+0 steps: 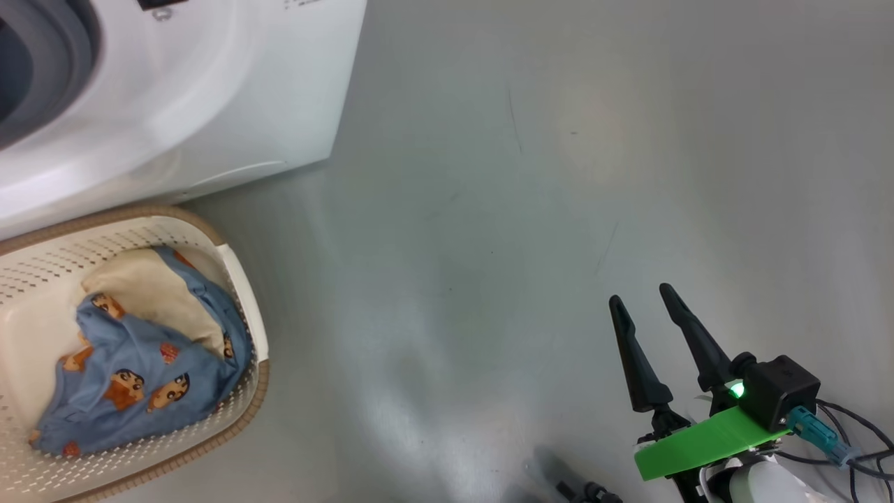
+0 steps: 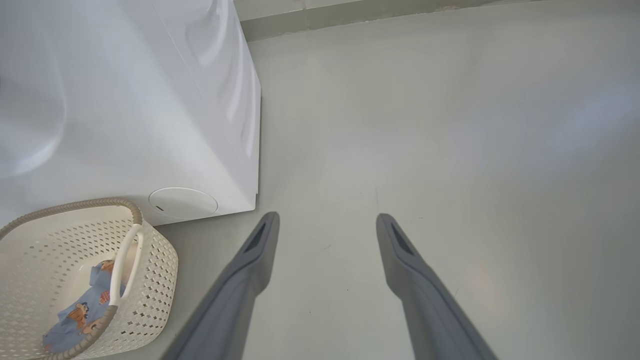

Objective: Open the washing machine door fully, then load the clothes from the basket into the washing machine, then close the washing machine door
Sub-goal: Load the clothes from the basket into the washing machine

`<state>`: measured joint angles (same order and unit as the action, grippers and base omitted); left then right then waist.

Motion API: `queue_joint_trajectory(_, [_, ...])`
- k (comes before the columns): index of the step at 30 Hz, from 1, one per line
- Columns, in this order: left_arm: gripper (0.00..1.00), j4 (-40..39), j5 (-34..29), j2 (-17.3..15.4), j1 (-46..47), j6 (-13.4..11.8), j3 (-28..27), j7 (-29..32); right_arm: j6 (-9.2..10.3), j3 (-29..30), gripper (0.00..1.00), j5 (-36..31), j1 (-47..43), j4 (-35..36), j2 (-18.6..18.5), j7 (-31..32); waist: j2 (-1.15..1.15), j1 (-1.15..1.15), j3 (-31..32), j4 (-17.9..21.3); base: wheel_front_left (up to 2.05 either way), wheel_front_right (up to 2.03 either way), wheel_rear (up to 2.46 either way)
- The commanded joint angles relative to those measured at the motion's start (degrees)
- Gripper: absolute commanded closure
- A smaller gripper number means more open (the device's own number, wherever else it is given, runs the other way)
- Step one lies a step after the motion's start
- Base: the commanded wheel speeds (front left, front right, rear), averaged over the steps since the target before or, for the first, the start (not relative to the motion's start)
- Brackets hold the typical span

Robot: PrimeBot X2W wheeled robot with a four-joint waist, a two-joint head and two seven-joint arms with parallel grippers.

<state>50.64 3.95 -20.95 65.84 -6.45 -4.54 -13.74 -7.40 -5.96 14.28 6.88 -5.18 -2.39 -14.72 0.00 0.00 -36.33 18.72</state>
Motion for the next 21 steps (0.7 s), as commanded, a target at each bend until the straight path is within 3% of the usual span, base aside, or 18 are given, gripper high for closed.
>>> queue_joint_trajectory(1, [1.00, -0.88, -0.11, -3.17, 1.62, 0.43, -0.30, -0.71, -0.09, -0.74, 0.00, 0.29, -1.67, 1.43, -0.49, -0.28, 0.00, 0.00, -0.70, 0.28, 0.00, 0.00, 0.00])
queue_joint_trajectory(5, [1.00, -1.24, 0.08, -3.27, 4.61, 0.81, 0.05, -1.16, -0.09, -0.68, 0.00, 0.49, -1.87, 1.72, -0.49, -0.28, 0.00, 0.00, -1.52, 0.59, 0.00, 0.00, 0.00])
queue_joint_trajectory(11, [1.00, -9.20, 0.54, -3.56, 5.63, 2.05, -0.55, -1.24, -0.09, -1.08, 0.00, 0.60, -2.13, 1.92, -0.49, -0.28, 0.00, 0.00, -3.12, 1.10, 0.00, 0.00, 0.00])
queue_joint_trajectory(18, [0.97, -0.38, -0.33, -4.09, 6.39, 2.81, 0.95, -1.22, -0.09, -1.16, 0.00, 0.47, -3.17, 1.75, -0.49, -0.28, 0.00, 0.00, -2.49, 1.63, 0.00, 0.00, 0.00])
queue_joint_trajectory(20, [0.68, 3.01, 0.15, -3.78, 7.74, 3.02, 1.00, -0.41, -0.09, -1.34, 0.00, 0.62, -3.57, 1.63, -0.49, -0.28, 0.00, 0.00, -2.02, 1.55, 0.00, 0.00, 0.00])
queue_joint_trajectory(21, [0.31, 4.44, 0.09, -3.60, 8.43, 3.00, 1.27, 0.08, -0.09, -1.39, 0.00, 0.73, -3.67, 1.59, -0.49, -0.28, 0.00, 0.00, -1.84, 1.45, 0.00, 0.00, 0.00])
